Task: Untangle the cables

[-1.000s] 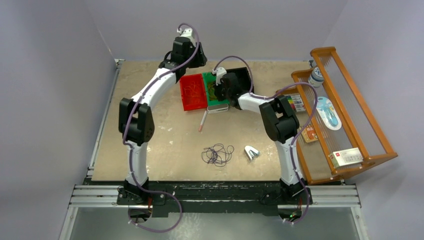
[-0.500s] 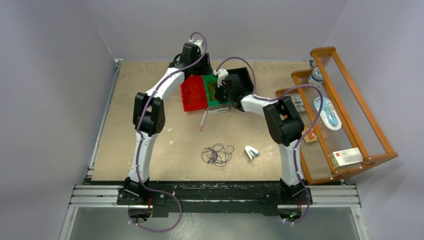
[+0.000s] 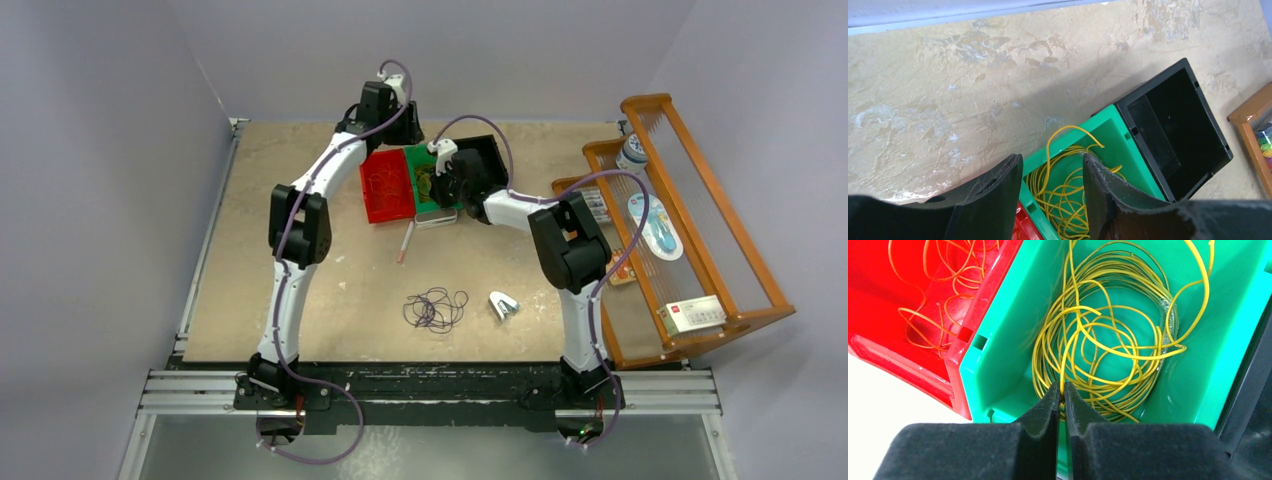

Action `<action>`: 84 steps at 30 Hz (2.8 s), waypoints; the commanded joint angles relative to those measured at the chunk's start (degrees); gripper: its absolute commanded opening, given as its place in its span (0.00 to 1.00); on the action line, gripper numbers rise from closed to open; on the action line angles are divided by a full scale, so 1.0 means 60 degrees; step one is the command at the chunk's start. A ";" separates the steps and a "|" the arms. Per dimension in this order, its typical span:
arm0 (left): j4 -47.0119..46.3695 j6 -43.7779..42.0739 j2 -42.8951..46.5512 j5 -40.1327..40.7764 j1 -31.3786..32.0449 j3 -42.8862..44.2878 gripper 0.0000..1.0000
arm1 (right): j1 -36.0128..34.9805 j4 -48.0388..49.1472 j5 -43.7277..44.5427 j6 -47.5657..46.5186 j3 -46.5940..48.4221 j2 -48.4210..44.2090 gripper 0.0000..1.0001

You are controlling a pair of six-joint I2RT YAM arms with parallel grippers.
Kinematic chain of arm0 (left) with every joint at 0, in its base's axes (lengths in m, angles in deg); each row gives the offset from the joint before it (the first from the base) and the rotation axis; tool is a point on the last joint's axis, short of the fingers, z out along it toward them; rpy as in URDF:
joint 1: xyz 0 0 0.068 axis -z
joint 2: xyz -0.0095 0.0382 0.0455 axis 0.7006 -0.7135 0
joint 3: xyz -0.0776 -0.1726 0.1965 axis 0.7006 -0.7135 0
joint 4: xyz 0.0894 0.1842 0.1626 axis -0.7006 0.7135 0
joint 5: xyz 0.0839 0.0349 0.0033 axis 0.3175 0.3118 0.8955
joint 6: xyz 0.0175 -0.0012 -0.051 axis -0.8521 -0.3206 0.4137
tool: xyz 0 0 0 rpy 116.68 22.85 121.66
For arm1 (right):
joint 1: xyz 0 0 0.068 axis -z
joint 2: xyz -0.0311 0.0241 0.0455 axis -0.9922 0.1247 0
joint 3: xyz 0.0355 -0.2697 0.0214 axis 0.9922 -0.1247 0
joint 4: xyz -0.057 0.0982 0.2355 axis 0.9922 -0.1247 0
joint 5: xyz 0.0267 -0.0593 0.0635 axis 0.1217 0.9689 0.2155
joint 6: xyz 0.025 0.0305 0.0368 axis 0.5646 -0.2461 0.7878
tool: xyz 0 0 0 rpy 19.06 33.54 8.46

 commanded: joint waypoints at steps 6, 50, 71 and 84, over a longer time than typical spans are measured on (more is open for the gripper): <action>-0.0529 -0.0287 -0.0465 -0.1130 -0.0152 0.0472 0.47 | 0.0001 0.0013 -0.0391 0.0054 -0.0060 -0.0366 0.08; -0.1876 0.0076 -0.0359 -0.2491 -0.0244 -0.0683 0.01 | 0.0005 -0.0061 -0.0540 0.0083 -0.0030 -0.0180 0.08; -0.2767 0.0277 0.0865 -0.2392 -0.0237 -0.2143 0.00 | 0.0002 0.0028 -0.0712 0.0178 0.0013 -0.0096 0.07; -0.3253 0.0464 0.1310 -0.2517 -0.0243 -0.2827 0.00 | 0.0000 0.0145 -0.0758 0.0273 -0.0001 -0.0091 0.07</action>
